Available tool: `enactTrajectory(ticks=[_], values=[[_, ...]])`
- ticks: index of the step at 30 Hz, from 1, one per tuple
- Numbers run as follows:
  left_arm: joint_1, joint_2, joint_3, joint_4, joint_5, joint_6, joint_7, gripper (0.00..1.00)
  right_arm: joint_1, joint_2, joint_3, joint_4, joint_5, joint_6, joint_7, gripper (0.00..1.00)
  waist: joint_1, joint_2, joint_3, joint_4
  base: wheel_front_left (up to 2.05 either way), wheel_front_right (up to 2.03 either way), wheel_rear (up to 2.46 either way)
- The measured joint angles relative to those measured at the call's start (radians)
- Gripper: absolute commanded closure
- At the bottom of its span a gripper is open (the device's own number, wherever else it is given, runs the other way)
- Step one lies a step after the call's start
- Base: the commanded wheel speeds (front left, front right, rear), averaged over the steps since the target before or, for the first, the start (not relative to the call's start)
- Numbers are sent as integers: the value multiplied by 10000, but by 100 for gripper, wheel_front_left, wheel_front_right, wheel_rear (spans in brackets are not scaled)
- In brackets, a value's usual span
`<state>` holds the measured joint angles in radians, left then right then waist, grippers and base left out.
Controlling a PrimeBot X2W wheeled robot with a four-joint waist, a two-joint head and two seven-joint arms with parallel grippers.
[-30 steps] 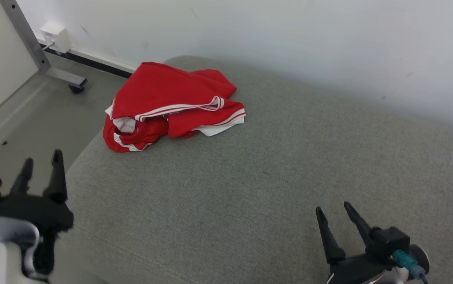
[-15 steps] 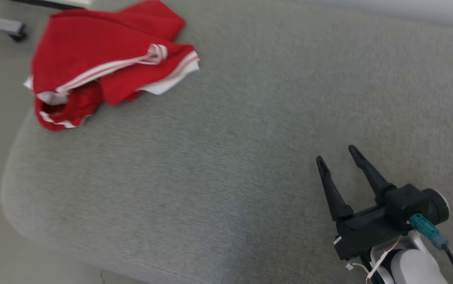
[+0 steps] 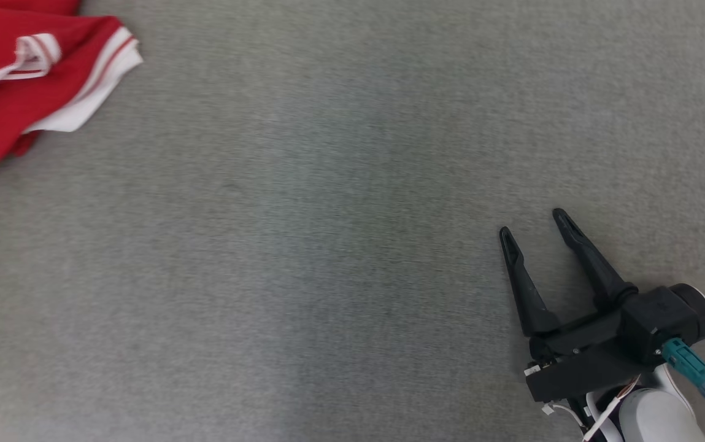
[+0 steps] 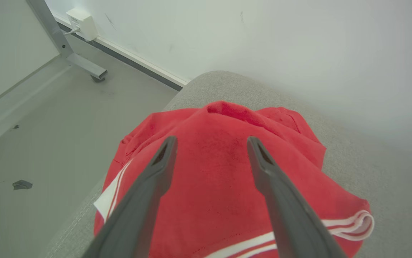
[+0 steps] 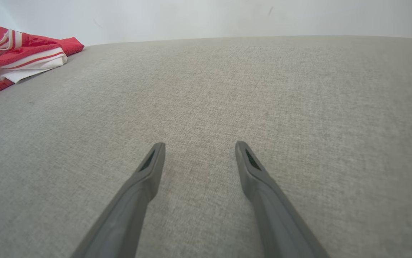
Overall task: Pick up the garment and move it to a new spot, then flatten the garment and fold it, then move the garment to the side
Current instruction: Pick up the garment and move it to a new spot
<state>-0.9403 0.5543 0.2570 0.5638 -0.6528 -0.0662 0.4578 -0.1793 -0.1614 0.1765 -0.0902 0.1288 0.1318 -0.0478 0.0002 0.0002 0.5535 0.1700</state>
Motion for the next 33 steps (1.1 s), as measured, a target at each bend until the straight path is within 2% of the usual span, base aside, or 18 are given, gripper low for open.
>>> enactTrajectory(ticks=[5, 9, 11, 12, 13, 14, 25, 33], values=[[-9, 495, -165, 407, 610, 453, -180, 0, 17, 100, 69, -251, -4, 4, -102, 0, -1, -2, 484, -549, 0, 0, 0], [-10, 650, -324, 811, 1014, 905, -222, 0, 1, 192, 111, -347, -13, 15, -182, 0, -2, -3, 755, -886, 0, 0, 0], [-15, 738, -435, 982, 1133, 995, -161, 0, -29, 215, 144, -337, -12, 19, -215, 0, -2, -3, 819, -1023, 0, 0, 0], [-20, 775, -479, 1070, 1166, 1014, -121, 32, -41, 228, 150, -311, -4, 19, -224, 0, -3, -3, 833, -1079, 0, 0, 0], [-20, 792, -502, 1143, 1183, 1011, -140, 70, -43, 230, 150, -291, 2, 23, -236, 0, -3, -3, 835, -1119, 0, 0, 0], [-21, 798, -529, 1195, 1191, 995, -192, 100, -45, 236, 151, -261, 13, 27, -247, 0, -2, -3, 816, -1139, 0, 0, 0], [-20, 934, -888, 1250, 1455, 545, -993, 100, -35, 295, 251, 769, 359, 2, -493, 0, -1, -1, -111, -1014, 0, 0, 0], [-261, 1220, -1335, 343, 1517, 33, -754, 100, 182, 679, 570, 1871, 650, 2, -899, 0, -2, -2, -1497, -934, 0, 0, 0]])
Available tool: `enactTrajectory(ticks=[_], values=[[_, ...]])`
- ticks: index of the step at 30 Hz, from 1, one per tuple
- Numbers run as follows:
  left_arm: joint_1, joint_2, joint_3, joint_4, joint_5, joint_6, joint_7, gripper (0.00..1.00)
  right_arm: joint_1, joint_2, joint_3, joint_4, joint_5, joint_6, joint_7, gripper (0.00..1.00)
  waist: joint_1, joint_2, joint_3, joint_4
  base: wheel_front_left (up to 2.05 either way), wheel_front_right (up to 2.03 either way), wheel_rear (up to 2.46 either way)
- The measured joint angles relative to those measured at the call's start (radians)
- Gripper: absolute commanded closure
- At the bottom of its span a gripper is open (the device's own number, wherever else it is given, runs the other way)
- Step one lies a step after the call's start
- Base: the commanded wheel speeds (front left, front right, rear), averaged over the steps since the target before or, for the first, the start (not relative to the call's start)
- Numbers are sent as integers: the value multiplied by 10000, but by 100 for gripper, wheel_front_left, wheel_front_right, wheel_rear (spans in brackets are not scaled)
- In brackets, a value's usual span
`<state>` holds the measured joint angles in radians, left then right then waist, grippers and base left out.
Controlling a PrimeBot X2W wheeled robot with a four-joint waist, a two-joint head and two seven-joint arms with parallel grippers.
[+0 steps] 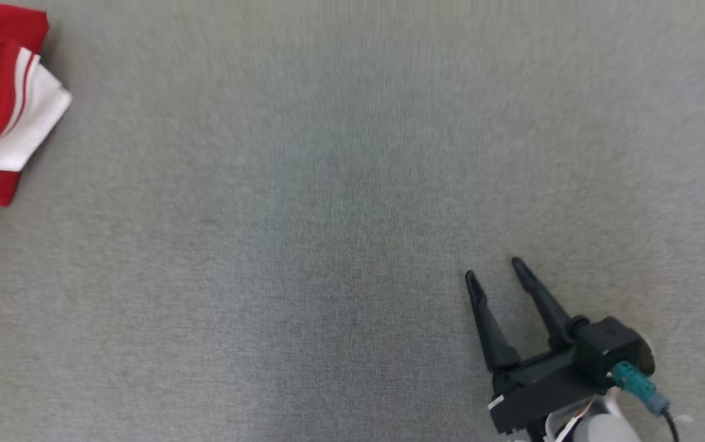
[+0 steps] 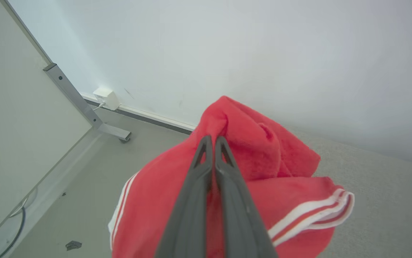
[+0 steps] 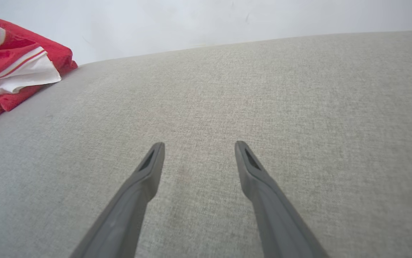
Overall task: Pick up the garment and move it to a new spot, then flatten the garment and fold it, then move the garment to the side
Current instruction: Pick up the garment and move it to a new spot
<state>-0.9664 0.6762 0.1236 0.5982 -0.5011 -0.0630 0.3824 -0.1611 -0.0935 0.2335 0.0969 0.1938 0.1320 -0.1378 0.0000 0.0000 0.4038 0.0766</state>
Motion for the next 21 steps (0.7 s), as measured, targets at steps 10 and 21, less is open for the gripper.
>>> enactTrajectory(ticks=[10, 21], values=[[-732, -951, -1348, -1896, 44, -330, 723, 100, 489, 295, 142, 1007, 339, 0, -481, 0, -1, 0, -2042, -154, 0, 0, 0], [-1070, -2416, -2460, -3409, -642, -447, 1469, 100, 864, 414, 274, 1229, 543, 0, -558, 0, -3, -1, -3622, -932, 0, 0, 0]])
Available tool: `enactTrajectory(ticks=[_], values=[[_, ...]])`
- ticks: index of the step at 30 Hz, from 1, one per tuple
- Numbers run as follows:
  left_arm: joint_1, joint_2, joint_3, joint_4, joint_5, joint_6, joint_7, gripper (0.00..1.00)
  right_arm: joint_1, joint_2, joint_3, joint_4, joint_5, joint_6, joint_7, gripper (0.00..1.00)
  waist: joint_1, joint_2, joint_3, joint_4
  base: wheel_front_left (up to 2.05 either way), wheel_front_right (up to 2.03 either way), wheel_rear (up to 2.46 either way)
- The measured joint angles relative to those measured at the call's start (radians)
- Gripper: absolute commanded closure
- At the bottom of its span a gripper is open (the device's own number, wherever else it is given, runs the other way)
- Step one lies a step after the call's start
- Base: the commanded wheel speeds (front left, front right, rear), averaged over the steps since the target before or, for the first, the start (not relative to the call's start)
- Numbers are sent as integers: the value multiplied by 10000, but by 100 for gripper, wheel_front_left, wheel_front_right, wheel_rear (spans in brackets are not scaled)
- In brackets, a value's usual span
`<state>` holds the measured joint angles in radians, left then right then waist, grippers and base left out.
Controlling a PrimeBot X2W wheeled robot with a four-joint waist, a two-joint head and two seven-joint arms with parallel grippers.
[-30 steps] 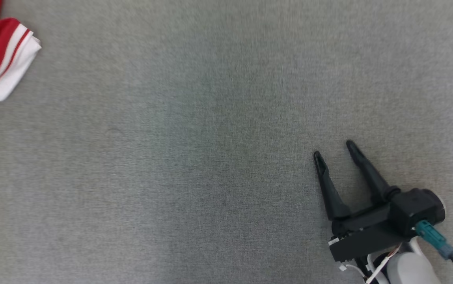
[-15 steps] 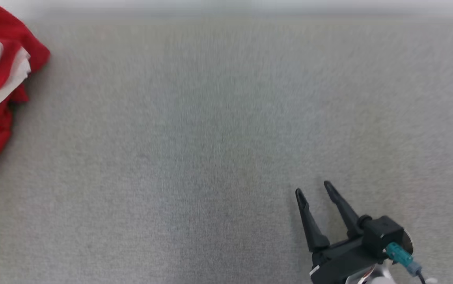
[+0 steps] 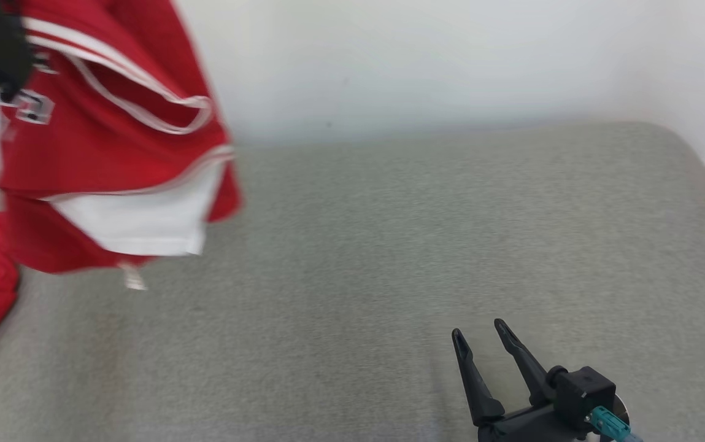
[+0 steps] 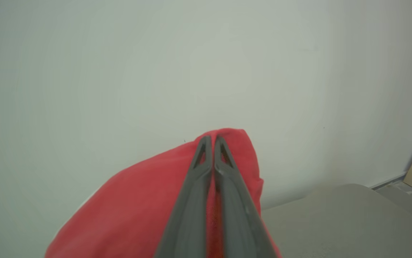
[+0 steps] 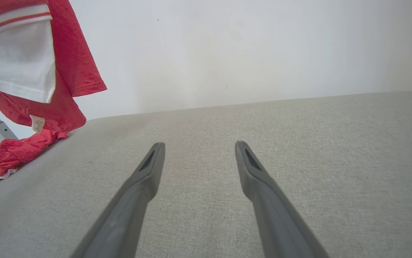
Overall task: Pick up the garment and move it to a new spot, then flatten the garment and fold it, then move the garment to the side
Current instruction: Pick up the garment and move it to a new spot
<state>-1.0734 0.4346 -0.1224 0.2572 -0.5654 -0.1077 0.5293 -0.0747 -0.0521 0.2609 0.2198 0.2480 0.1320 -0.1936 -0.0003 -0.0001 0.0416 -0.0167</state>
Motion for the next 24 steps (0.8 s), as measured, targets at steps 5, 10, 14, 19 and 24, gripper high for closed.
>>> enactTrajectory(ticks=[5, 10, 14, 19, 24], values=[[179, -836, -424, -500, -548, -69, 42, 100, 26, 6, 59, -33, 33, 0, 73, 0, 0, 0, -276, -729, 0, 0, 0], [786, -1319, -826, -773, -805, -81, -50, 100, -81, 15, 242, -50, 102, 0, 107, 0, 3, 1, -349, -1537, 0, 0, 0], [1397, -1724, -1131, -740, -963, -86, -299, 100, -113, 13, 284, -40, 161, 0, 144, 0, 3, 1, -330, -2169, 0, 0, 0], [2393, -2013, -1438, -146, -938, -142, -853, 100, -259, 13, 424, -25, 253, 0, 127, 0, 3, 2, -222, -2911, 0, 0, 0], [3254, -2180, -1722, 959, -545, -73, -1741, 100, -341, 12, 546, 19, 426, 0, 25, 0, 3, 2, 27, -3466, 0, 0, 0]])
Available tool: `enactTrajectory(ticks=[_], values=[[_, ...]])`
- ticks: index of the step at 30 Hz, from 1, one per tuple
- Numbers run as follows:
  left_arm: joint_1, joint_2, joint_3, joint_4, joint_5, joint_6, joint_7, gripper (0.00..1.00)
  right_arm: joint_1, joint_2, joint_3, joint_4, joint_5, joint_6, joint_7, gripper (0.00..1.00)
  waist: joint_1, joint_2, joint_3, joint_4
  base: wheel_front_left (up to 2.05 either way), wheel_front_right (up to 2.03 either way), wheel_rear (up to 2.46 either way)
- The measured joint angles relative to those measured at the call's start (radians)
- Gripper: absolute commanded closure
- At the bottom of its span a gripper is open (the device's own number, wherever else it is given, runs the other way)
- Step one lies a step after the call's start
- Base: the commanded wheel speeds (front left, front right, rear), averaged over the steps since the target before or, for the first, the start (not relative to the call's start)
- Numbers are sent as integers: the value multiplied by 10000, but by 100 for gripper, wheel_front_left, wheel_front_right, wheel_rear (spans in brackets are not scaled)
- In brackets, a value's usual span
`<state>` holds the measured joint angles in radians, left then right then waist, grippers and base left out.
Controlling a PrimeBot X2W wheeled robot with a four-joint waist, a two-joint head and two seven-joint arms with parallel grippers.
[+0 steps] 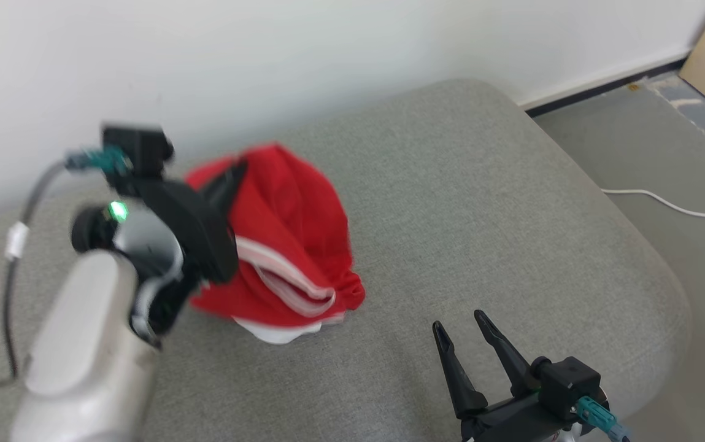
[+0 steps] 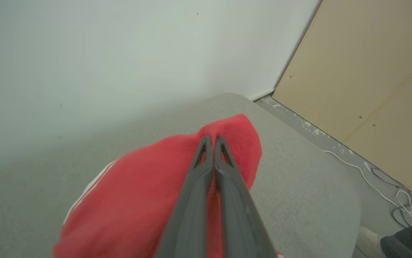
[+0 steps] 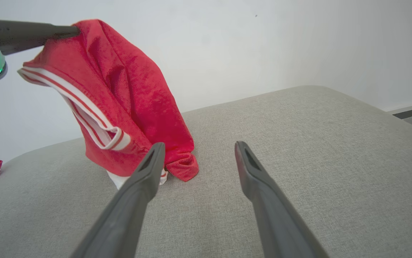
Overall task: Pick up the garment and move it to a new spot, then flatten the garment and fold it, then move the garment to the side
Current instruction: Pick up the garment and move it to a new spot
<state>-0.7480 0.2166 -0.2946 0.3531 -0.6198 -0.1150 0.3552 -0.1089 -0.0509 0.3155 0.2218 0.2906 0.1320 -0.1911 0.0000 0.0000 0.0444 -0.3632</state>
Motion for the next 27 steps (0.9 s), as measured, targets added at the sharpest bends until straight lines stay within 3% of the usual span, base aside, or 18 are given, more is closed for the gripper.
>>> enactTrajectory(ticks=[6, 7, 8, 9, 17, 21, 27], values=[[985, -623, -602, 1896, 313, 31, -932, 100, -48, 2, -65, 73, -4, 0, -31, 0, 2, 1, 367, -245, 0, 0, 0], [1054, -723, -756, 2180, 433, 56, -1129, 85, -47, 0, -82, 73, -19, 0, -27, 0, 2, 1, 384, -235, 0, 0, 0], [1098, -788, -941, 2426, 688, 38, -1308, 53, -47, 2, -105, 67, -35, 0, -13, 0, 2, 0, 390, -209, 0, 0, 0], [1152, -878, -1045, 2631, 742, 35, -1505, 2, -45, 6, -142, 59, -67, 0, 31, 0, 2, 0, 386, -175, 0, 0, 0], [1523, -1415, -1034, 2972, 704, 46, -4307, 0, 194, 6, -654, -186, -376, 0, 245, 0, 1, 0, 128, 591, 0, 0, 0], [2057, -1256, -788, 2487, 754, 63, -5632, 0, 414, -2, -991, -345, -502, 0, 341, 0, 1, 0, -76, 1054, 0, 0, 0], [3545, -698, -69, 1262, 905, 286, -6142, 0, 825, -17, -1559, -644, -704, 0, 558, 0, 0, 0, -444, 1804, 0, 0, 0]])
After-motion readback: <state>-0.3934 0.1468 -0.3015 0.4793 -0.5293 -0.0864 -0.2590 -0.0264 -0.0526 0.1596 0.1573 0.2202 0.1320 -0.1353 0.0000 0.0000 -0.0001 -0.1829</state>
